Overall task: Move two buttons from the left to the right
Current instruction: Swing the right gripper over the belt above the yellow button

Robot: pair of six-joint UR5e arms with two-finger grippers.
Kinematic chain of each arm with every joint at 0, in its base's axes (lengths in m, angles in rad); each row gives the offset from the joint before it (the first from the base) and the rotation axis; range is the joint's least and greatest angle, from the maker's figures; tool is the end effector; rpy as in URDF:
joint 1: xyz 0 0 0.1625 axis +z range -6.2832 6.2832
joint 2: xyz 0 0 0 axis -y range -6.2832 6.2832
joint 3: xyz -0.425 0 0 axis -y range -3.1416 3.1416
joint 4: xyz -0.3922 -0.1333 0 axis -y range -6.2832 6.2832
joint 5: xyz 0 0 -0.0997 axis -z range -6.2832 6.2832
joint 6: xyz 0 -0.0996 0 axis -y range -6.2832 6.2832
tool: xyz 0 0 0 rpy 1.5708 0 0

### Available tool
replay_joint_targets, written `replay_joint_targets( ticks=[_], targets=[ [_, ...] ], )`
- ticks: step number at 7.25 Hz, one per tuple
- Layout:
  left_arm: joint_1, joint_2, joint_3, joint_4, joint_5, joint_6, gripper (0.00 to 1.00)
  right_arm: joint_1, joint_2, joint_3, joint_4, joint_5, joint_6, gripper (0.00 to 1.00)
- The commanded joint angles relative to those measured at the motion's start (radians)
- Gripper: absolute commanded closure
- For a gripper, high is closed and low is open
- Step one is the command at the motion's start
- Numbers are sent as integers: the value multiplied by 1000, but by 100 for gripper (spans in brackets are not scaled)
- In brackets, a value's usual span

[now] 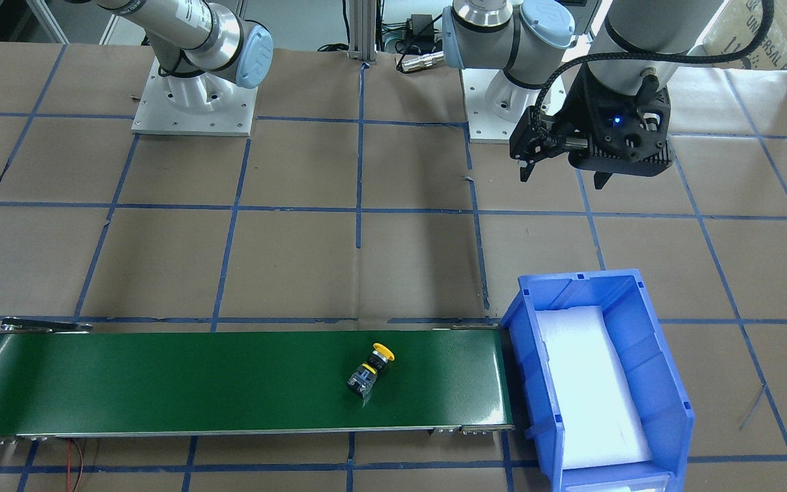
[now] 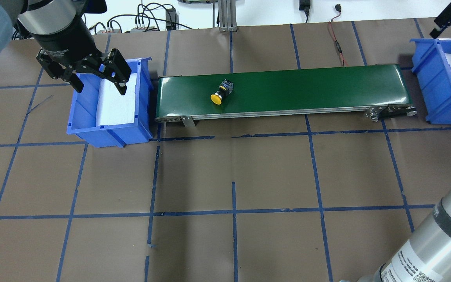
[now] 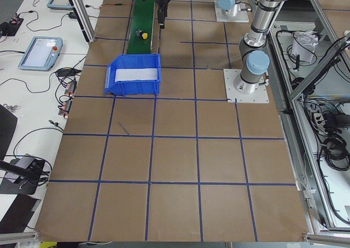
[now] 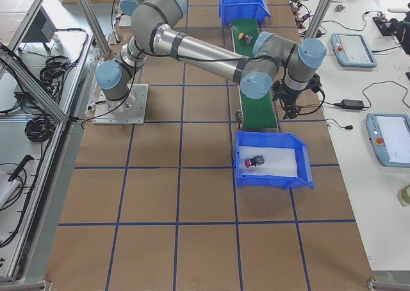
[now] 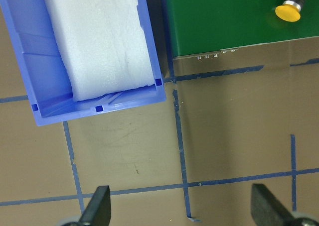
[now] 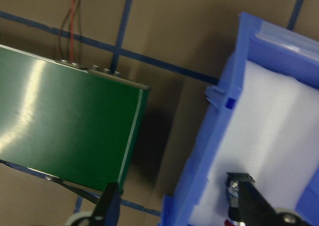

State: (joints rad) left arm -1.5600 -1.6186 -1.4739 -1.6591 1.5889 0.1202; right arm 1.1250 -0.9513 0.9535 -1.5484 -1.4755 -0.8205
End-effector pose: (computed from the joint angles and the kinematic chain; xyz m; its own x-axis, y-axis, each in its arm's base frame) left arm -0.1260 -0.5091 0.5028 -0.9939 0.1098 -0.0133 0.1092 0.9932 0.0411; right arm -0.1886 -0.7258 0.4061 -0.9270 -0.3657 -0.0829 -0.3624 0.9305 -0.0528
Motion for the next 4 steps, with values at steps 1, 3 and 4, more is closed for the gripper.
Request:
replay_joint_targets(
  ticks=[1,3,4],
  targets=[
    [0,-3,0,1,-1,-1,0,49,-50,86,28,12,-3,0],
    [0,-4,-6,1,-1,-1,0,112,-86,125,31,23,18,0],
    [0,-4,-6,1,-1,-1,0,165,-87,131,30,18,169,0]
  ],
)
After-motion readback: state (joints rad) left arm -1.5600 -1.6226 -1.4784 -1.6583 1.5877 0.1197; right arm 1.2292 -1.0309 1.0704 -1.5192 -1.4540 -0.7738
